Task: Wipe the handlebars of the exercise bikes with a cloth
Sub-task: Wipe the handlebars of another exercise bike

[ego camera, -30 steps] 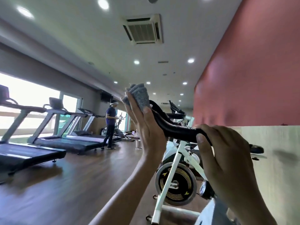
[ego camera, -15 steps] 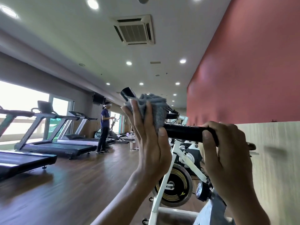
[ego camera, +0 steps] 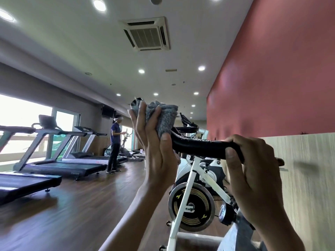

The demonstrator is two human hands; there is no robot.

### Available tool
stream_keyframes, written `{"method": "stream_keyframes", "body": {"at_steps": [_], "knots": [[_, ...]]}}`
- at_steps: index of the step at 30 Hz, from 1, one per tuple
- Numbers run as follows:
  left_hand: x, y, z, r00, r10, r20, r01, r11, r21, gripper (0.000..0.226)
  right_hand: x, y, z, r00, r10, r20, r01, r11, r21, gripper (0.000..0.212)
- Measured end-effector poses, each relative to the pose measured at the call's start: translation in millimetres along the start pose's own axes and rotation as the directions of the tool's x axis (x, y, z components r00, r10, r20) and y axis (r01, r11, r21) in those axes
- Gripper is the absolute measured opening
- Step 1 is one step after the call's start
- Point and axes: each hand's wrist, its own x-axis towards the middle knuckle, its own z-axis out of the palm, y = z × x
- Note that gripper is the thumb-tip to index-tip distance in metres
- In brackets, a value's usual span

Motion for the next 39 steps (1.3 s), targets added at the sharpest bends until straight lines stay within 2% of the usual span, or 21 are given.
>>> {"method": "stream_keyframes", "body": {"at_steps": [2, 3, 6, 9, 12, 16, 19, 22, 26, 30, 33, 37, 39], "knots": [[2.0, 7.6, 2.5, 0.999, -0.030, -0.034, 0.030, 1.000, -0.005, 0.050, -0.5, 0.3, -1.2, 1.000, 0.006, 0.018, -0.006, 1.000, 0.012, 0.043], [-0.9, 9.9, 2.2, 1.000, 0.003, -0.014, -0.002, 1.000, 0.027, 0.052, -0.7, 0.5, -2.1, 0.999, 0.008, 0.032, -0.008, 1.000, 0.017, 0.043], [-9.0, 7.8, -10.9, 0.969, 0.171, 0.178, -0.201, 0.965, 0.166, 0.060, -0.3, 0.3, -5.6, 0.999, -0.005, 0.054, 0.003, 0.999, 0.043, 0.041], [1.8, 7.3, -34.6, 0.902, 0.209, 0.377, -0.307, 0.926, 0.220, 0.062, -1.9, -1.2, -8.5, 0.998, -0.014, 0.059, 0.009, 0.996, 0.083, 0.038], [17.3, 10.7, -57.3, 0.817, 0.283, 0.502, -0.443, 0.866, 0.233, 0.050, -3.9, -2.8, -10.8, 0.998, -0.010, 0.063, 0.002, 0.993, 0.118, 0.038], [51.0, 0.4, -89.8, 0.703, 0.225, 0.675, -0.503, 0.828, 0.248, 0.047, -3.0, -3.2, -12.4, 0.996, -0.008, 0.084, -0.001, 0.994, 0.109, 0.039], [67.1, -11.3, -93.7, 0.693, 0.247, 0.677, -0.567, 0.767, 0.301, 0.058, -2.5, -4.7, -12.7, 0.997, -0.013, 0.071, 0.004, 0.993, 0.117, 0.037], [53.0, -7.6, -74.7, 0.671, 0.327, 0.666, -0.608, 0.757, 0.240, 0.056, -1.2, -8.3, -13.5, 0.999, -0.002, 0.043, -0.005, 0.988, 0.157, 0.036], [24.8, 4.0, -50.7, 0.756, 0.338, 0.561, -0.540, 0.807, 0.241, 0.055, 1.0, -15.0, -13.8, 0.999, 0.033, 0.030, -0.038, 0.979, 0.198, 0.046], [21.9, 4.2, -47.1, 0.765, 0.370, 0.526, -0.552, 0.798, 0.242, 0.055, 2.4, -21.2, -8.2, 0.996, 0.091, 0.023, -0.093, 0.989, 0.113, 0.062], [25.7, 2.9, -51.3, 0.745, 0.378, 0.550, -0.568, 0.791, 0.225, 0.059, 3.7, -23.9, -3.7, 0.992, 0.123, -0.017, -0.123, 0.992, -0.007, 0.055], [36.1, -7.5, -66.3, 0.681, 0.342, 0.648, -0.596, 0.772, 0.220, 0.072, 4.3, -26.4, -1.6, 0.989, 0.145, -0.035, -0.145, 0.989, -0.003, 0.052], [43.6, -11.8, -72.2, 0.719, 0.272, 0.640, -0.534, 0.806, 0.257, 0.072, 2.6, -27.8, -1.6, 0.988, 0.150, -0.044, -0.150, 0.989, 0.019, 0.051]]}}
